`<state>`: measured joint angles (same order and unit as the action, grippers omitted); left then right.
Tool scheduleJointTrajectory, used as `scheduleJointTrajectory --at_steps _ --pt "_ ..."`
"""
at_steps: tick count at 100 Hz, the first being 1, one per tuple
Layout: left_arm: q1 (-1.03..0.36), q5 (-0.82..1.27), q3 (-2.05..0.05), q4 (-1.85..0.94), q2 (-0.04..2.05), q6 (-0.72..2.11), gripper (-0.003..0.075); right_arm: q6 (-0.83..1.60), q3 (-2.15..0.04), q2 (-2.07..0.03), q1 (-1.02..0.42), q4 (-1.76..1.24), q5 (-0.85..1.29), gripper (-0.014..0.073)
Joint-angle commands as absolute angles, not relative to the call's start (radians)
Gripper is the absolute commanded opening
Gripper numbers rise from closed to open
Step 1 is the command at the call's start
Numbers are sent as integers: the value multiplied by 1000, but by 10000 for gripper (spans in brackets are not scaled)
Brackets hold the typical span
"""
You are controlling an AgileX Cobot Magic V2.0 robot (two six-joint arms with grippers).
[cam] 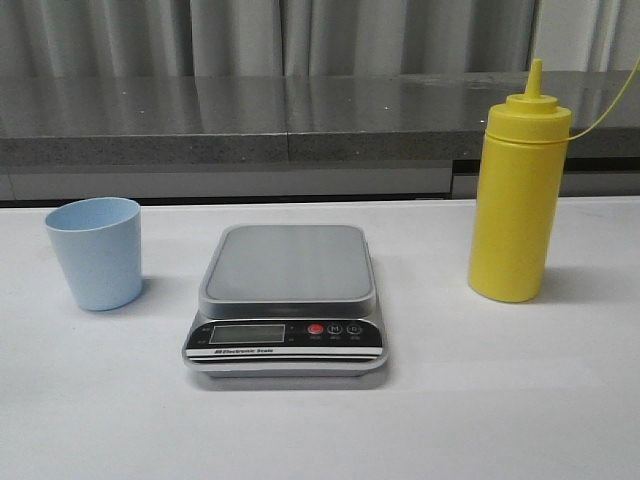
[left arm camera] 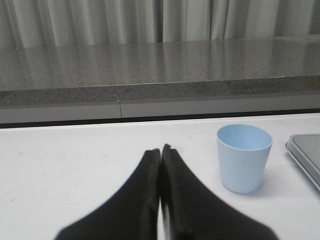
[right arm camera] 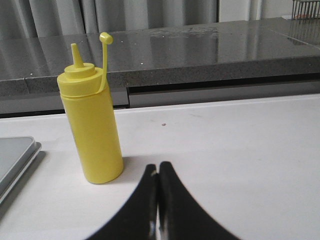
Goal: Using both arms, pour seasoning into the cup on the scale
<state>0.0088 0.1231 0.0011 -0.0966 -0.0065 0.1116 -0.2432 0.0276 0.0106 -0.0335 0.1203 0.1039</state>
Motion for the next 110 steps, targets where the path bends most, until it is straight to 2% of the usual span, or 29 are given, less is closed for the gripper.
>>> scheduleJointTrajectory --at_steps 1,37,62,74,91,110 --pt "9 45 41 -98 -35 114 -20 -233 10 31 -27 132 33 -69" --pt "9 45 41 -91 -35 114 -20 -233 10 31 -27 132 33 -69" --pt "10 -99 30 -105 -35 114 -21 -233 10 31 -27 132 33 -69" --pt "10 -62 -22 -133 -11 114 -21 -233 10 31 -27 132 33 -69" --pt "10 83 -175 -142 134 113 -21 -233 10 31 -27 132 33 -69" --pt "10 199 -379 -212 398 113 -20 -233 10 31 -27 132 33 -69"
